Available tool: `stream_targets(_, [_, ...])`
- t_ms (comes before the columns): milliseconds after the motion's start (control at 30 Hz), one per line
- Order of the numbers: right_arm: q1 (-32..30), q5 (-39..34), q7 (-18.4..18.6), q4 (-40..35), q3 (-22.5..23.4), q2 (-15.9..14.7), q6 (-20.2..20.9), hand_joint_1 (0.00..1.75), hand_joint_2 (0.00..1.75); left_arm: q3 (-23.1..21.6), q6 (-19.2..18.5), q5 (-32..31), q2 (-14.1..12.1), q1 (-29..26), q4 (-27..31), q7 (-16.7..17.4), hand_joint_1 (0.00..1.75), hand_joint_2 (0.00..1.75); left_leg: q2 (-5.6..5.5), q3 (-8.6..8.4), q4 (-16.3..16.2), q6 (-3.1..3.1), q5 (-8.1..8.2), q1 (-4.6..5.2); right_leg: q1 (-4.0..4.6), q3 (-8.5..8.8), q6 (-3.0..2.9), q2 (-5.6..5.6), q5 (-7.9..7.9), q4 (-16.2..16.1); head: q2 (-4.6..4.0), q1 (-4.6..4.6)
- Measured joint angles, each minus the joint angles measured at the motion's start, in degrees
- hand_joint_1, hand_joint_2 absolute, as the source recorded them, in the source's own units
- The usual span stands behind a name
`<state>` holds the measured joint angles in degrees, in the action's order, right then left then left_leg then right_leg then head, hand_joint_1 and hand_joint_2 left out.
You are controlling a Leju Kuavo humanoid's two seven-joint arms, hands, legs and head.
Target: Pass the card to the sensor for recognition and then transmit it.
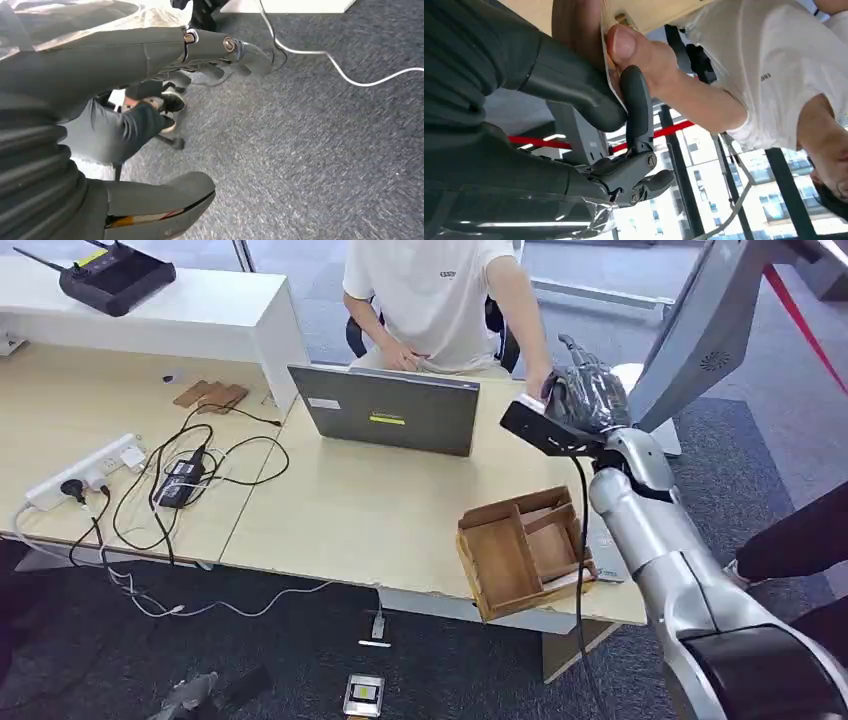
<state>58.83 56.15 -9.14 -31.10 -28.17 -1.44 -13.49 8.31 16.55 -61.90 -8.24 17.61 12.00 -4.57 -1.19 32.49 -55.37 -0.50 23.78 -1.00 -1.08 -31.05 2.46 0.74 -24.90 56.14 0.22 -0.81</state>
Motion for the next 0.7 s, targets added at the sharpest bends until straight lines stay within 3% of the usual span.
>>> stream_targets(33, [0.0,0.0,0.1,0.7,0.0,0.0,-0.1,1.75,1.75,-0.2,0.0,0.0,0.0,0.1,0.0,0.1,0.0,1.75,0.0,0.0,0.0,0.0,0.0,0.0,0.0,0.0,0.0,0.0,0.0,0.0,0.0,0.0])
stream_targets(67, [0.0,0.1,0.2,1.4,0.0,0.1,-0.2,1.33,1.75,-0.3,-0.2,0.0,0.0,0.1,0.0,0.2,0.0,1.75,0.0,-0.01,0.0,0.0,0.0,0.0,0.0,-0.01,0.0,0.01,0.01,0.0,0.0,-0.04])
stream_targets(100, [0.0,0.1,0.3,2.0,0.0,0.2,-0.2,0.0,1.75,-0.4,-0.2,0.0,0.0,0.2,0.0,0.2,0.0,1.75,0.0,-0.02,0.0,0.0,0.0,0.0,0.0,-0.01,-0.01,0.02,0.01,0.0,0.0,-0.02])
stream_targets(367, [0.2,0.1,0.5,5.2,0.0,0.9,-2.1,0.0,1.75,-1.0,-0.3,0.4,0.1,0.3,0.0,0.4,0.0,1.75,0.01,-0.02,0.0,0.0,0.0,-0.03,0.03,-0.01,-0.01,0.02,0.01,0.0,0.0,-0.02])
stream_targets(700, [1.4,-2.4,-2.0,6.1,0.6,0.8,-7.2,0.0,1.75,-1.2,-0.2,1.0,0.1,0.0,0.0,0.4,0.0,1.75,0.01,-0.02,0.0,0.0,0.0,-0.02,0.03,-0.01,-0.01,0.02,0.01,0.0,0.0,-0.02])
